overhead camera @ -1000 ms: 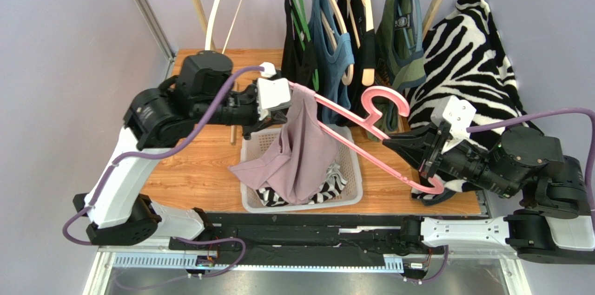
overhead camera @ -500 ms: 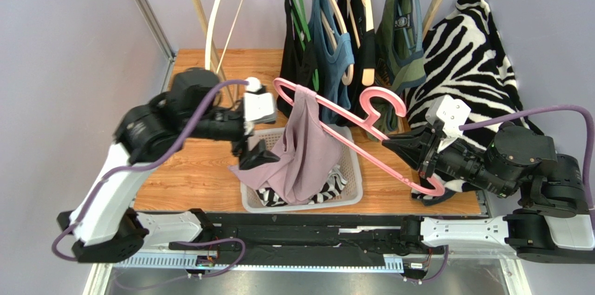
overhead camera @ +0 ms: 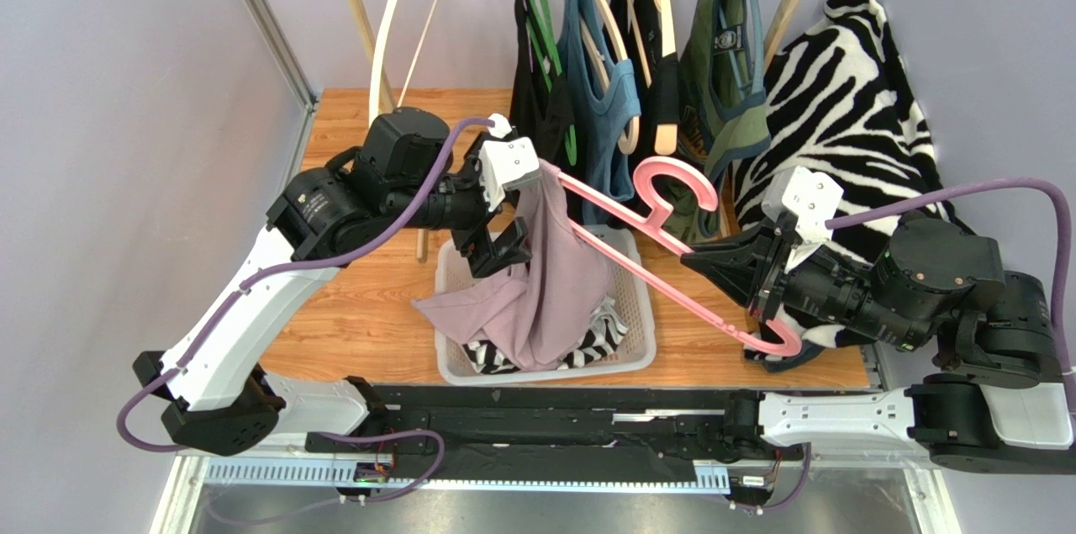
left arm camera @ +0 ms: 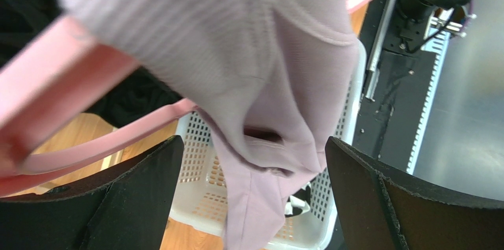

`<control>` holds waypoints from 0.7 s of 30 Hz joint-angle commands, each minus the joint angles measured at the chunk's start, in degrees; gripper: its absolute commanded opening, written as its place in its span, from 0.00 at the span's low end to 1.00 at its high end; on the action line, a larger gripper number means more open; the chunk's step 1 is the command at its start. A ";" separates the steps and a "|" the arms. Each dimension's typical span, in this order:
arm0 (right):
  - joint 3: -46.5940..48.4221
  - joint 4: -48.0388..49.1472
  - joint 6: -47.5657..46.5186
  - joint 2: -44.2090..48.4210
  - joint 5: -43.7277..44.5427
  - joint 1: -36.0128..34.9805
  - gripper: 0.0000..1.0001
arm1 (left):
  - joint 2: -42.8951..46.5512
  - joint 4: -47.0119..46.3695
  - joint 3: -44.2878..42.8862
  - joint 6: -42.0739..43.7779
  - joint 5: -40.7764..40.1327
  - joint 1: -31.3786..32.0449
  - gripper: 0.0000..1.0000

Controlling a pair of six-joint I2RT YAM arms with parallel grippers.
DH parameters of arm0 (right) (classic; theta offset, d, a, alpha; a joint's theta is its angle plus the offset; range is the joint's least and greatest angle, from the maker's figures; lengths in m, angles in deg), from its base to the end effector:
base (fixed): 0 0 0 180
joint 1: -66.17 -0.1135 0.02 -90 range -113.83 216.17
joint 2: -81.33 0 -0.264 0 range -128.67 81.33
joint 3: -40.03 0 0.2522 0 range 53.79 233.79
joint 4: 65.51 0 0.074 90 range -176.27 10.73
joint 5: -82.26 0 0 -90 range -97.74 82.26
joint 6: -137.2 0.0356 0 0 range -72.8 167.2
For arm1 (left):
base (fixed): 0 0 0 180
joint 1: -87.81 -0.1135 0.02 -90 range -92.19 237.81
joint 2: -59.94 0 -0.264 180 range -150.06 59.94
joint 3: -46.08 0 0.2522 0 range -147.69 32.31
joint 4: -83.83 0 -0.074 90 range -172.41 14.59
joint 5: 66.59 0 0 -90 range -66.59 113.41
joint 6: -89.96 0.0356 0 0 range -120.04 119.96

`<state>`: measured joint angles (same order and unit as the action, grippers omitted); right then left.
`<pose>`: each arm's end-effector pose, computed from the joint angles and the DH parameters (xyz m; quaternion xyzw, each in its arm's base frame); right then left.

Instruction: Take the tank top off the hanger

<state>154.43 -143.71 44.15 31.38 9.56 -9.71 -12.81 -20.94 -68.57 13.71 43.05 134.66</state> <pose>0.0258 0.0593 0.5175 -0.4226 0.6594 0.2671 0.5614 0.1412 -0.1682 0.4750 0.5075 0.7080 -0.2771 0.4055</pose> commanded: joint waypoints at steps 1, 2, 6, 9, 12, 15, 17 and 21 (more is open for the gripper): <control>2.81 5.91 0.33 0.47 -3.32 0.11 0.00 | -0.37 -2.94 -0.11 -1.81 -3.46 0.43 0.98; 3.16 6.08 0.41 0.47 -3.33 0.11 0.00 | -0.29 -2.94 0.33 -1.89 -3.47 0.43 0.98; 2.55 7.49 0.67 1.09 -4.47 0.11 0.00 | -0.11 -3.64 0.86 -4.52 -0.13 0.35 0.84; 1.58 8.46 0.59 1.26 -4.73 0.11 0.00 | -0.81 -4.08 -1.07 -6.72 4.17 0.43 0.36; 0.70 9.16 0.59 1.17 -4.73 0.11 0.00 | -1.52 -3.73 -3.18 -7.43 7.34 0.43 0.08; 0.52 8.99 0.41 1.35 -3.94 0.11 0.00 | -1.17 -2.94 -4.06 -7.52 10.41 0.43 0.00; 0.52 8.11 0.41 1.61 -2.89 0.11 0.00 | -0.12 -2.33 -4.58 -7.17 12.35 0.43 0.00; 0.17 5.04 0.41 2.14 0.71 0.11 0.00 | 2.17 -1.27 -6.52 -5.59 10.69 0.00 0.00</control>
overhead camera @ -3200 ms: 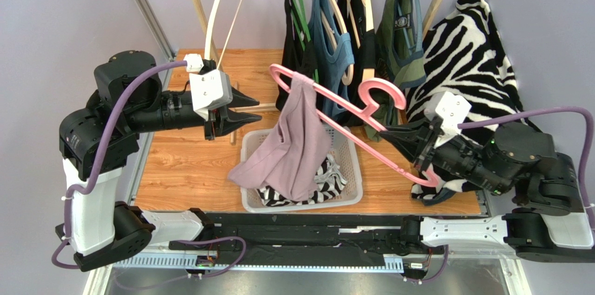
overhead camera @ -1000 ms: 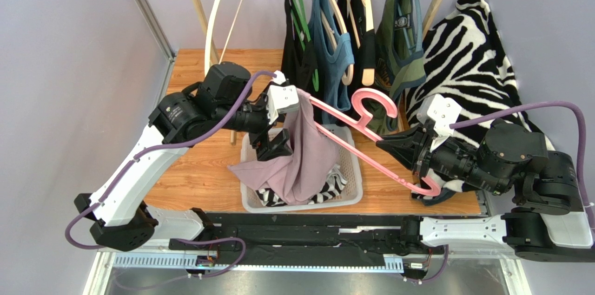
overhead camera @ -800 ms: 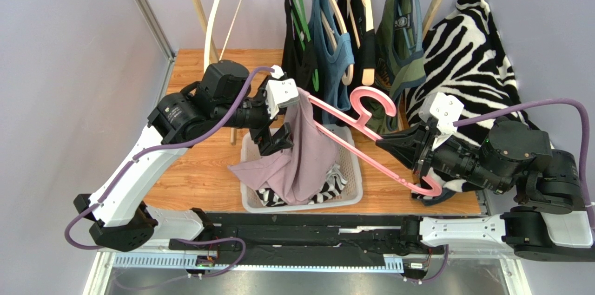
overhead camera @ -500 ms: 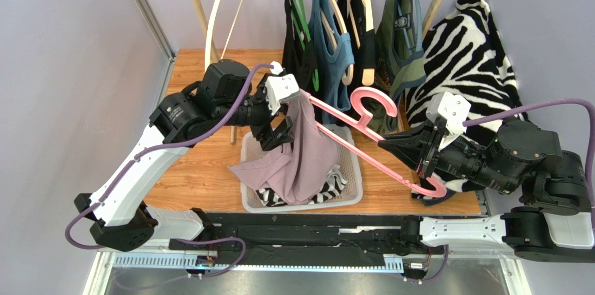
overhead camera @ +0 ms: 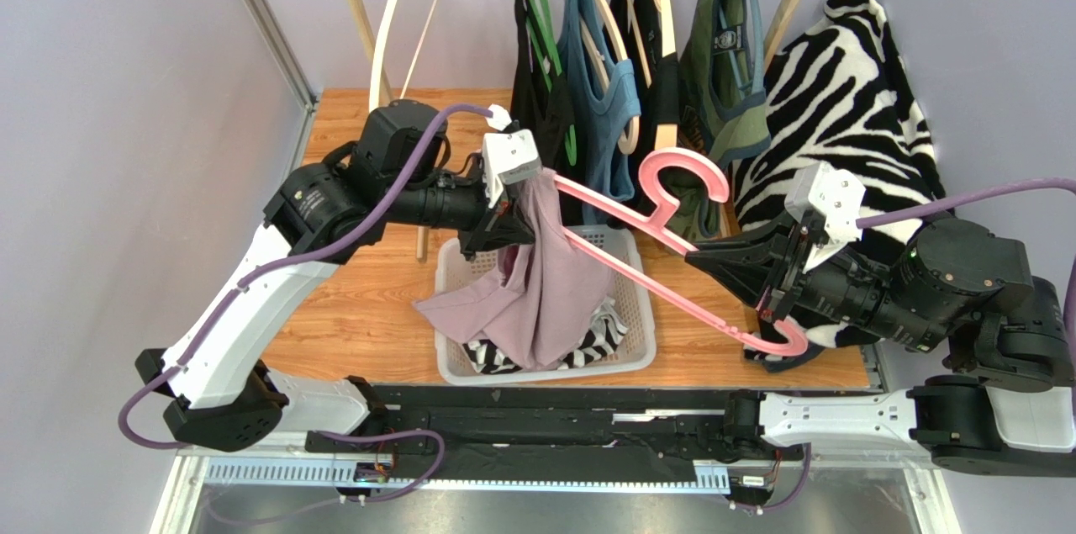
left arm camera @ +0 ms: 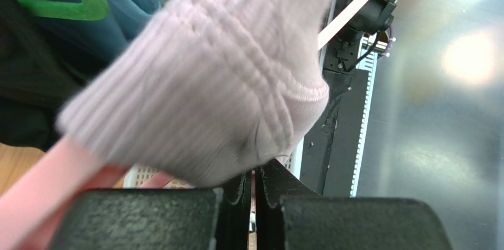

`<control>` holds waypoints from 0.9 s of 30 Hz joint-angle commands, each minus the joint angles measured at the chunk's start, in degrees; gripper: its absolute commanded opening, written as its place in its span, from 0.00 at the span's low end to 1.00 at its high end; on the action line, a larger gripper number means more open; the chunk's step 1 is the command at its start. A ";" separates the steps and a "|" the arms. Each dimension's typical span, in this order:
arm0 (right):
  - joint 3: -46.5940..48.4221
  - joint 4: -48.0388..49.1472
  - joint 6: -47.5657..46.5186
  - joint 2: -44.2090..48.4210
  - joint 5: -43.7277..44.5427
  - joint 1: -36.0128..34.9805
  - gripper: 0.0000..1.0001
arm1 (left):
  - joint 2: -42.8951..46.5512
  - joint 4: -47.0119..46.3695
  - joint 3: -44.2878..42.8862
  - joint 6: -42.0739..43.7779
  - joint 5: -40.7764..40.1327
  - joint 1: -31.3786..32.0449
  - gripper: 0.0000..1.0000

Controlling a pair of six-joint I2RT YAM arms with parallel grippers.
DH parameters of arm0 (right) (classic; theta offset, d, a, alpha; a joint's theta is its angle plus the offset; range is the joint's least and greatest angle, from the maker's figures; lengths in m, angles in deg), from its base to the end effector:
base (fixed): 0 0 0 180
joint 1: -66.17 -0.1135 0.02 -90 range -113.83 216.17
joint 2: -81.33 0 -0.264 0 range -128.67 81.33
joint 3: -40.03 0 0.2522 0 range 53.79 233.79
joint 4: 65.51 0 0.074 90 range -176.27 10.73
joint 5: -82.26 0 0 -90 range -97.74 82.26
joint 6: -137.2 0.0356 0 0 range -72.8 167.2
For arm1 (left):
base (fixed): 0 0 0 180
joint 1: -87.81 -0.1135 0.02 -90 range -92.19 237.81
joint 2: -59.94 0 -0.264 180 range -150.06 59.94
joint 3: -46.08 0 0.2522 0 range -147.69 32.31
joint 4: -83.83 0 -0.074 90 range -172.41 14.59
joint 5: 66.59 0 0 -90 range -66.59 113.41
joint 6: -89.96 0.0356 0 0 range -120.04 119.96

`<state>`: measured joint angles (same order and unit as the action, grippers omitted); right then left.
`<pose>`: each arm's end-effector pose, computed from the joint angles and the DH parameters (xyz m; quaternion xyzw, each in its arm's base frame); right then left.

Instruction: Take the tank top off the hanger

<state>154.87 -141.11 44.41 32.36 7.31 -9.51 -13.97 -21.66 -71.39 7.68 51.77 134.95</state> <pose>0.0230 0.0526 0.5245 -0.4140 0.6405 0.2991 0.5735 0.1372 -0.1727 0.4868 0.4958 0.6932 -0.3618 0.3779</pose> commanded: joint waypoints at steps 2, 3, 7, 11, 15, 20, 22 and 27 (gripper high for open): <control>-1.23 0.86 0.67 1.86 4.54 -0.08 0.00 | 5.26 -0.11 -4.40 0.89 0.91 -0.81 0.00; -1.67 0.41 0.94 2.73 4.90 -0.08 0.00 | 5.96 -0.11 -4.49 1.15 0.47 -1.16 0.00; -2.38 -2.05 2.26 5.19 7.27 -0.08 0.00 | 9.39 -0.37 -4.67 0.98 -3.03 -4.32 0.00; -1.68 -6.52 4.72 6.43 8.07 -0.08 0.00 | 11.06 -0.89 -6.42 0.80 -5.85 -6.70 0.00; -1.15 -10.48 6.48 6.78 7.19 -0.08 0.00 | 11.86 -1.60 -8.27 0.45 -8.75 -9.07 0.00; 2.27 -14.71 7.27 6.69 5.34 -0.08 0.00 | 11.16 -2.92 -10.46 0.01 -10.70 -9.60 0.00; 5.70 -12.70 6.83 8.10 6.91 0.18 0.00 | 9.15 -2.66 -12.92 -0.78 -4.04 -9.60 0.00; 4.48 -5.14 3.05 10.04 9.99 2.64 0.00 | -0.15 -2.30 -26.26 1.23 -4.17 -1.03 0.00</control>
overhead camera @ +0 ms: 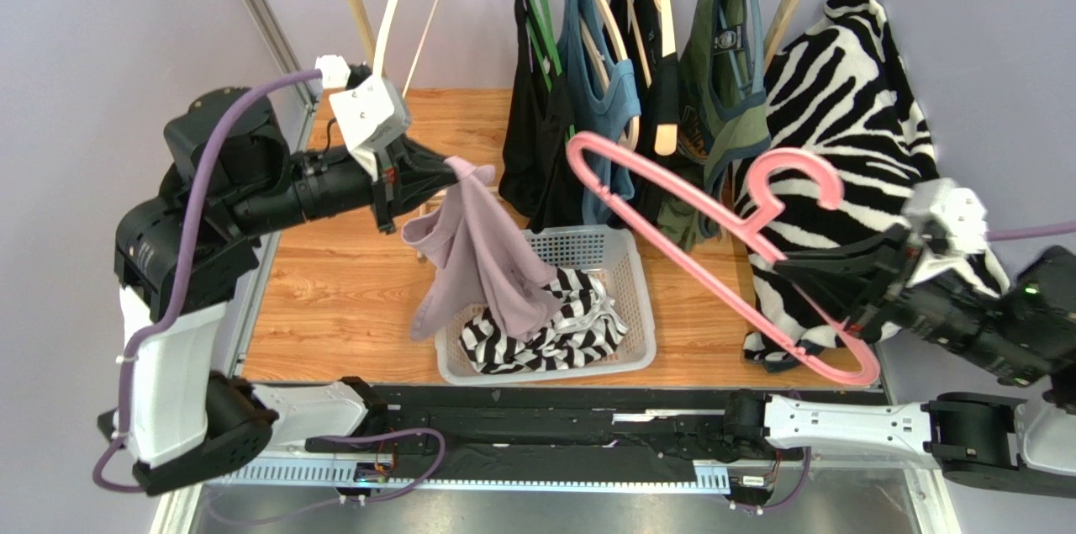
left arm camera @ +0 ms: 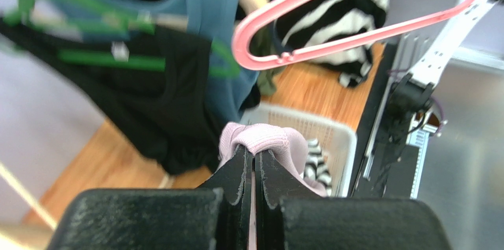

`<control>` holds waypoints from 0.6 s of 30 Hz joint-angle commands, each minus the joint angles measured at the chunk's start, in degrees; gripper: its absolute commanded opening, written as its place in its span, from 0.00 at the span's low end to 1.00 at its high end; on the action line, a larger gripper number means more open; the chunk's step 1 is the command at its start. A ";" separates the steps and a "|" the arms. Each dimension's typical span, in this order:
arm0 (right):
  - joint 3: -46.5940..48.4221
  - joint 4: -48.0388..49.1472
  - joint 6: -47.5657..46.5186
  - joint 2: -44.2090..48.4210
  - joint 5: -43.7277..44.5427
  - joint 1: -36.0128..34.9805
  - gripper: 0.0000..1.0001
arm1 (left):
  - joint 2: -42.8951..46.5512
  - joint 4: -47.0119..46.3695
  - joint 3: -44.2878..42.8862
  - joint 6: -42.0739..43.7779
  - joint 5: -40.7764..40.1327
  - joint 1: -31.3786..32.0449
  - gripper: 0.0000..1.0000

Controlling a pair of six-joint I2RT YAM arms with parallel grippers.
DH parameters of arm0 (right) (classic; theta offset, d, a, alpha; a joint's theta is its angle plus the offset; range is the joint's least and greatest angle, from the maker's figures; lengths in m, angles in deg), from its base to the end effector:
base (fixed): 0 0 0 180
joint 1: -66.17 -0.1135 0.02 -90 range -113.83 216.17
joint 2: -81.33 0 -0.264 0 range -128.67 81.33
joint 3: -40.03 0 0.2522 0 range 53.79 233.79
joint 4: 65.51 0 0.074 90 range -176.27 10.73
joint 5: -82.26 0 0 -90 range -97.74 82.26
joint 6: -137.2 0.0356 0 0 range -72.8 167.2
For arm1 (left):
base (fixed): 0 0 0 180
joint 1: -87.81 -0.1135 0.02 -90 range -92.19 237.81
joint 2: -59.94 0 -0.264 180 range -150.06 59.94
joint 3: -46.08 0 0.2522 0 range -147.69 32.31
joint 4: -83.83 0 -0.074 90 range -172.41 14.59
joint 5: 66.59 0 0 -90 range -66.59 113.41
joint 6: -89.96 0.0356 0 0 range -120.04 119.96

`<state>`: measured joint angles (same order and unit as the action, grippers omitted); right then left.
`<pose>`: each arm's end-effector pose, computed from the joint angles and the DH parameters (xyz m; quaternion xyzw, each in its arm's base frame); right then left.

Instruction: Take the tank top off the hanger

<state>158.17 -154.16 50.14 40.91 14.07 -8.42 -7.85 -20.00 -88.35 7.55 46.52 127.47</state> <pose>0.0068 -0.0250 0.5108 -0.3456 0.6845 0.2776 0.5787 0.0877 -0.0908 0.5718 0.4183 0.6334 -0.3218 0.5660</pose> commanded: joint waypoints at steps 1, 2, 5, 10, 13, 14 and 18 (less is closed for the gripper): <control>0.83 8.27 -2.76 1.05 4.46 1.55 0.00 | -7.87 -3.88 -14.38 3.28 0.10 8.14 0.00; 0.39 8.45 -4.59 0.44 4.91 1.55 0.00 | -9.28 -3.88 -16.60 4.09 -0.78 9.55 0.00; -0.57 9.06 -5.05 -1.15 6.58 1.55 0.00 | -13.76 -3.88 -21.89 6.81 -3.33 13.77 0.00; -1.63 10.64 -5.40 -0.27 7.73 1.55 0.00 | -15.09 -5.19 -20.23 8.31 -5.36 15.45 0.00; -1.98 11.17 -5.66 0.69 8.25 1.55 0.00 | -14.83 -5.98 -18.47 10.24 -7.81 15.36 0.00; -2.07 11.43 -5.75 0.96 8.34 1.55 0.00 | -14.83 -6.16 -18.38 10.77 -8.86 15.45 0.00; -2.51 12.40 -6.10 1.84 9.04 1.55 0.00 | -14.56 -7.13 -16.98 13.32 -10.37 15.45 0.00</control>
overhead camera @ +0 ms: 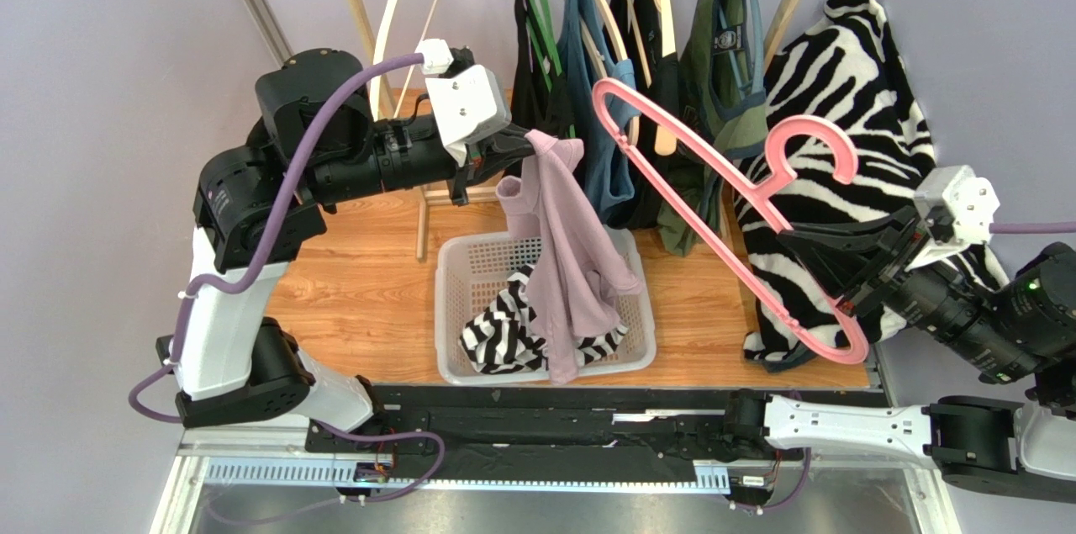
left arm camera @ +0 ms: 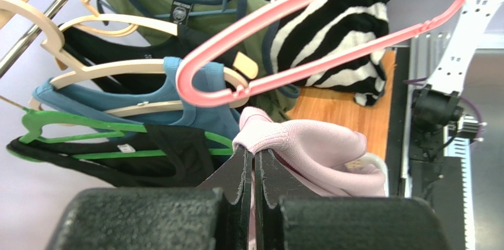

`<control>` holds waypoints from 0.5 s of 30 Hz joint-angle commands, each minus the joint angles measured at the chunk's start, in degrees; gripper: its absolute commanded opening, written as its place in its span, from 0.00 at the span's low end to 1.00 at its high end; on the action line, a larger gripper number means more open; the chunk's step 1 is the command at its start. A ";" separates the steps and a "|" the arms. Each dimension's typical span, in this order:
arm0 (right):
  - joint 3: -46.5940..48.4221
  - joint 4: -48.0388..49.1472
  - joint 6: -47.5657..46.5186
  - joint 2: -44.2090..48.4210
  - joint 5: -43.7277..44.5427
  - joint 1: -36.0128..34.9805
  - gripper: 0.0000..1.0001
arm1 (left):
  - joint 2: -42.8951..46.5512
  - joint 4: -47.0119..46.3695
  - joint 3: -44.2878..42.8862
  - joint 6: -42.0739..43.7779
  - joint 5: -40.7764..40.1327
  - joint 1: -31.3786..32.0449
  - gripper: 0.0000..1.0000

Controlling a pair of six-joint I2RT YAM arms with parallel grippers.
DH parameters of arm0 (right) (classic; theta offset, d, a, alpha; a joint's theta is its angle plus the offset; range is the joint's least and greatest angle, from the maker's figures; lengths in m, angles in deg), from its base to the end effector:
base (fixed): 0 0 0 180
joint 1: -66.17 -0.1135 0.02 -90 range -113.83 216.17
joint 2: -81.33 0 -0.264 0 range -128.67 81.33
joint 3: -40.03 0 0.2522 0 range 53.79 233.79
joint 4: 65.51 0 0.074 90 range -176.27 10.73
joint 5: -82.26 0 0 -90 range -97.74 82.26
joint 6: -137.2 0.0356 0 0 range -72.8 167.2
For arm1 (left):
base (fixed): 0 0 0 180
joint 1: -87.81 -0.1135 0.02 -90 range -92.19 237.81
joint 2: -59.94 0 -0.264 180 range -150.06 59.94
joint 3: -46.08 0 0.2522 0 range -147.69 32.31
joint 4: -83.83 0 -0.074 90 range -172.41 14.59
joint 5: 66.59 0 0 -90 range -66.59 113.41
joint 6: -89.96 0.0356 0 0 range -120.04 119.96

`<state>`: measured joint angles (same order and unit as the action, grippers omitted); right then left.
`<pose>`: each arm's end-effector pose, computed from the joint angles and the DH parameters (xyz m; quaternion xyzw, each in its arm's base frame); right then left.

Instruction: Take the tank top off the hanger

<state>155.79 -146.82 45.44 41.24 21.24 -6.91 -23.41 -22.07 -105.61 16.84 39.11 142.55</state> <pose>0.0122 -0.0193 0.5175 -0.3025 0.6719 0.2283 0.6363 0.1020 -0.1609 0.5992 0.5042 0.5423 -0.3114 0.5956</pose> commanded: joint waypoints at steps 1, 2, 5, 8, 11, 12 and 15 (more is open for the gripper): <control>-0.30 5.41 -1.40 1.69 1.97 0.04 0.00 | 1.17 -4.97 1.16 4.73 -3.22 0.37 0.00; -0.39 5.50 -1.40 1.78 1.97 0.04 0.00 | 1.87 -4.88 2.30 5.00 -3.48 0.37 0.00; -0.31 5.94 -1.49 1.78 1.62 0.13 0.00 | 5.02 -4.26 11.43 6.49 -3.48 0.37 0.00; 0.22 5.59 -1.75 1.16 1.09 0.04 0.00 | 8.80 -3.12 22.94 6.93 -3.93 0.37 0.00; 1.27 5.15 -2.54 0.28 1.09 0.04 0.00 | 12.41 -0.49 32.79 7.81 -1.13 0.37 0.12; 1.62 4.97 -2.81 -0.24 1.00 0.13 0.00 | 13.21 0.74 35.94 7.90 -0.77 0.37 0.25; 2.59 4.45 -2.81 -1.03 0.21 0.13 0.00 | 15.76 2.50 39.39 8.95 0.03 0.37 0.90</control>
<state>156.27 -144.61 44.11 42.29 22.18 -6.91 -12.52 -21.59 -69.29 23.90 36.95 142.60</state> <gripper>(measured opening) 0.040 0.610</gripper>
